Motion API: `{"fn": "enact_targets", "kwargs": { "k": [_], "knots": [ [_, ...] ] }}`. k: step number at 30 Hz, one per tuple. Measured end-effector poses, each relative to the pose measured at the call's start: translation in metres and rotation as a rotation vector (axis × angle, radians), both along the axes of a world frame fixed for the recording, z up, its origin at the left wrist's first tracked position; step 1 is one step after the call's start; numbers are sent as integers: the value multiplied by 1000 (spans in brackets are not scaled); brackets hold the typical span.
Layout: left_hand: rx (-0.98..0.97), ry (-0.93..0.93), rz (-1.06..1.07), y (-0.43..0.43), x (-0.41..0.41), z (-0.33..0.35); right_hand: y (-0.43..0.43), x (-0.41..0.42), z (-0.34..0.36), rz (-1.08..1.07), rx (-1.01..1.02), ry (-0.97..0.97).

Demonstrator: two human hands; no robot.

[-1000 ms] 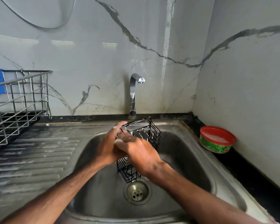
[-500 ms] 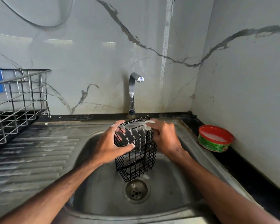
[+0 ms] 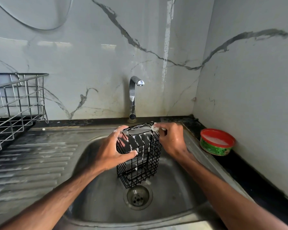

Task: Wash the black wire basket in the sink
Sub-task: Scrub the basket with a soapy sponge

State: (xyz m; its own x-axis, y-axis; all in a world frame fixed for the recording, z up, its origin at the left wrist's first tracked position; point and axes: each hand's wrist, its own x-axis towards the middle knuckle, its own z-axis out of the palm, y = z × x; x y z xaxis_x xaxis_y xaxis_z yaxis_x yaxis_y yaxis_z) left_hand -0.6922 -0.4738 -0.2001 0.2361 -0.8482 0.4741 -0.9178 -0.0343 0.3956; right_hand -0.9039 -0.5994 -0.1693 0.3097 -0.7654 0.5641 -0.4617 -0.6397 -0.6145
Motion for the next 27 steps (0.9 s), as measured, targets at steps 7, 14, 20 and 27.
{"fn": "enact_targets", "kwargs": {
  "k": [7, 14, 20, 27],
  "knots": [
    [30, 162, -79, 1, 13, -5, -9, -4, 1, -32, 331, -147],
    [19, 234, -112, 3, 17, -7, -5, -12, 12, 228, 792, -295],
    [54, 217, -62, 6, 18, -5, -5, -10, 23, 258, 763, -321],
    [249, 4, 23, 5, -1, 7, 13, -3, 31, 255, 613, -273]
  ]
}}
